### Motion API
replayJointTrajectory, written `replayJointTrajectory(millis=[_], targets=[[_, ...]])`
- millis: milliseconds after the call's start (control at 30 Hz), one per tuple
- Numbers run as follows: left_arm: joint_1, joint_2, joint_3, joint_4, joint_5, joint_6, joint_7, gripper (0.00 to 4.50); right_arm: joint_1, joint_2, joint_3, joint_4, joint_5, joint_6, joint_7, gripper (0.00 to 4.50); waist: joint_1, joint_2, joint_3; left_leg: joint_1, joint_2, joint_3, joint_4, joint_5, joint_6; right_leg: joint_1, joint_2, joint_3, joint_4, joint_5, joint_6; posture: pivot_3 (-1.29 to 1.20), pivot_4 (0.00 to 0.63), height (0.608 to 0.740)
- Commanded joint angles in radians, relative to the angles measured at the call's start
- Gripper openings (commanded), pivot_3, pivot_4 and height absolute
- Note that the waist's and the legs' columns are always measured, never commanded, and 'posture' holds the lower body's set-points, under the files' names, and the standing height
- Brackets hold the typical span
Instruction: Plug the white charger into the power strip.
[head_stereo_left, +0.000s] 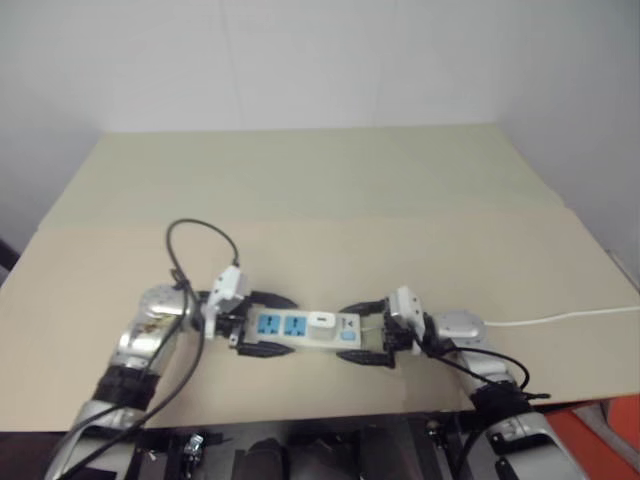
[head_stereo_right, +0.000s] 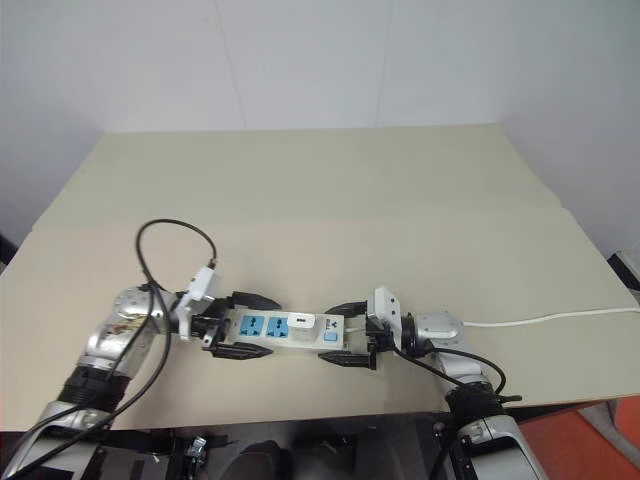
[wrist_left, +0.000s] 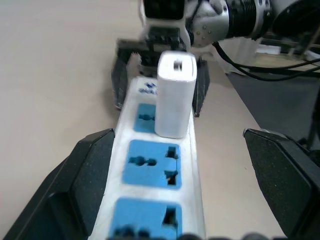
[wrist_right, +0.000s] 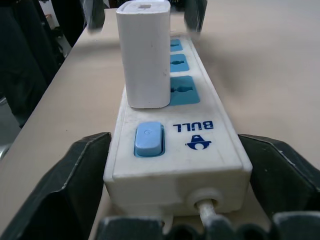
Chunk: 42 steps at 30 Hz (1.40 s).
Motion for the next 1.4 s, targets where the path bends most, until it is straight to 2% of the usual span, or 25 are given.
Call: replayJointTrajectory(millis=[33, 133, 333, 433, 567, 1033, 1267, 1400], targets=[[0.042, 0.08, 0.114, -0.06, -0.04, -0.004, 0.014, 4.5, 0.038, -0.033, -0.018, -0.036, 0.017, -0.025, 0.024, 4.46, 0.002, 0.0, 0.001, 0.0, 0.0, 0.0, -0.001, 0.0, 0.0, -0.001, 0.0, 0.0, 0.0, 0.0, 0.0, 0.0, 0.15, 0.74], [0.114, 0.154, 0.195, -0.077, -0.05, -0.011, 0.018, 4.5, 0.076, -0.089, -0.065, -0.076, 0.03, -0.082, 0.019, 4.46, 0.007, 0.001, 0.001, -0.008, -0.001, 0.0, -0.004, 0.0, 0.0, -0.009, -0.001, 0.0, -0.001, 0.0, 0.0, 0.0, 0.15, 0.74], [0.338, 0.294, 0.4, -0.076, -0.069, -0.039, -0.021, 4.5, 0.163, -0.301, -0.24, -0.18, 0.148, -0.099, 0.091, 4.46, 0.03, 0.001, 0.004, -0.029, -0.004, 0.001, -0.001, 0.0, 0.0, -0.03, -0.005, -0.001, -0.001, 0.0, 0.0, 0.0, 0.15, 0.74], [0.436, 0.329, 0.476, -0.081, -0.069, -0.059, -0.033, 4.5, 0.208, -0.401, -0.321, -0.222, 0.194, -0.084, 0.123, 4.46, 0.033, 0.002, 0.005, -0.029, -0.003, 0.002, 0.0, 0.0, 0.0, -0.029, -0.005, -0.002, -0.001, 0.0, 0.0, 0.0, 0.15, 0.74], [0.485, 0.342, 0.516, -0.109, -0.088, -0.045, -0.035, 4.5, 0.25, -0.479, -0.375, -0.272, 0.232, -0.051, 0.148, 4.46, 0.036, 0.002, 0.005, -0.028, -0.001, 0.002, 0.0, 0.0, 0.0, -0.026, -0.004, -0.004, -0.001, 0.0, -0.001, 0.0, 0.15, 0.74], [0.336, 0.321, 0.401, -0.049, -0.053, -0.052, -0.005, 4.5, 0.34, -0.477, -0.381, -0.402, 0.234, 0.031, 0.054, 4.46, 0.035, 0.001, 0.006, -0.029, -0.001, 0.011, 0.003, 0.0, 0.0, -0.026, -0.003, -0.004, 0.0, 0.001, -0.002, 0.0, 0.15, 0.74], [0.218, 0.321, 0.315, 0.01, -0.04, -0.052, -0.032, 4.5, 0.358, -0.464, -0.389, -0.467, 0.223, 0.056, -0.028, 4.46, 0.033, 0.001, 0.006, -0.029, -0.002, 0.012, 0.003, 0.0, 0.0, -0.026, -0.003, -0.003, 0.001, 0.001, -0.002, 0.0, 0.15, 0.74], [0.168, 0.32, 0.279, 0.001, -0.043, -0.051, -0.049, 4.5, 0.388, -0.475, -0.407, -0.513, 0.232, 0.041, -0.028, 4.46, 0.034, 0.001, 0.006, -0.029, -0.003, 0.012, 0.003, 0.0, 0.0, -0.027, -0.002, -0.003, 0.001, 0.001, -0.002, 0.0, 0.15, 0.74]])
